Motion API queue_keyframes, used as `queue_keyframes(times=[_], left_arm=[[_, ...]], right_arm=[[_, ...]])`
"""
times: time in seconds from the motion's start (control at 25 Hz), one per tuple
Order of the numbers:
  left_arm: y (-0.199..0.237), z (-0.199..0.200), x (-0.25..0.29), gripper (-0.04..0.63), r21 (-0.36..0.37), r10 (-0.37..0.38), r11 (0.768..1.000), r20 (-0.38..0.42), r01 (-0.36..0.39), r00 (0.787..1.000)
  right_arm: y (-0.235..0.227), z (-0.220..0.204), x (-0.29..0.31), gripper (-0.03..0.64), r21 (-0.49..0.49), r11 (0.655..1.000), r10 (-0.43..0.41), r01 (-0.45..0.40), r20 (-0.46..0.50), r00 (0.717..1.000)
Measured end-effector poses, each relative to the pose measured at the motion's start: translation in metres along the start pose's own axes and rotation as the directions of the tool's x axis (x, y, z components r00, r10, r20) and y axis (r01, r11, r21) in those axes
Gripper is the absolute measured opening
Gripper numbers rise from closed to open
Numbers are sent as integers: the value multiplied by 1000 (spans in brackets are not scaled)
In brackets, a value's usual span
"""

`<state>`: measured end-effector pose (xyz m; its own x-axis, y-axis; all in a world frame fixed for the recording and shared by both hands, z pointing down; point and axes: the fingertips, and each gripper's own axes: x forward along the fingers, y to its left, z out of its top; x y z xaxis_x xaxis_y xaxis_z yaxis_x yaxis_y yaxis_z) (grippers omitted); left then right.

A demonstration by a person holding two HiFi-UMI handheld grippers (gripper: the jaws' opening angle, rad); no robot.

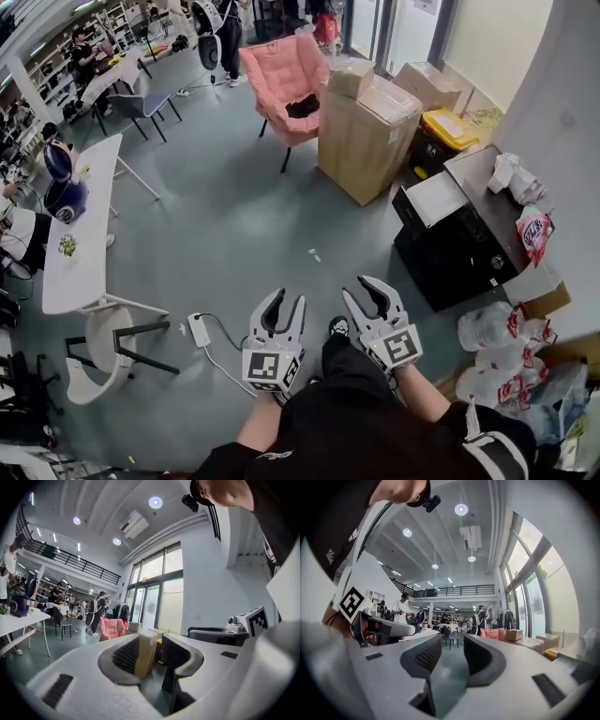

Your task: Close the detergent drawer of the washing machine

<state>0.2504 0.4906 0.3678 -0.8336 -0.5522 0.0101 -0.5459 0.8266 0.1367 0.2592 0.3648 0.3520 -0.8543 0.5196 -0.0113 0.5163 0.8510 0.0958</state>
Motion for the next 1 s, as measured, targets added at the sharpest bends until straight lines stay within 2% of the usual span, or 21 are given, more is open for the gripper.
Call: queue_keyframes(times=[0.28,0.48,0.84,1.0], left_arm=[[36,6,92,158,14,12,1000,-2,-12,1000],[46,17,169,158,12,-20,1000,9,20,1000],[58,-1,287,158,-20,-39,999,-44,38,998],[60,-2,331,158,-4,-88,996,-68,88,994]], right_arm=[[-72,-10,61,161,1,1000,3,-3,16,1000],[-130,-22,102,167,18,1000,4,-4,-4,1000],[-227,-53,164,170,50,999,6,-5,-32,999],[-260,-57,182,169,59,998,-31,33,-33,999]])
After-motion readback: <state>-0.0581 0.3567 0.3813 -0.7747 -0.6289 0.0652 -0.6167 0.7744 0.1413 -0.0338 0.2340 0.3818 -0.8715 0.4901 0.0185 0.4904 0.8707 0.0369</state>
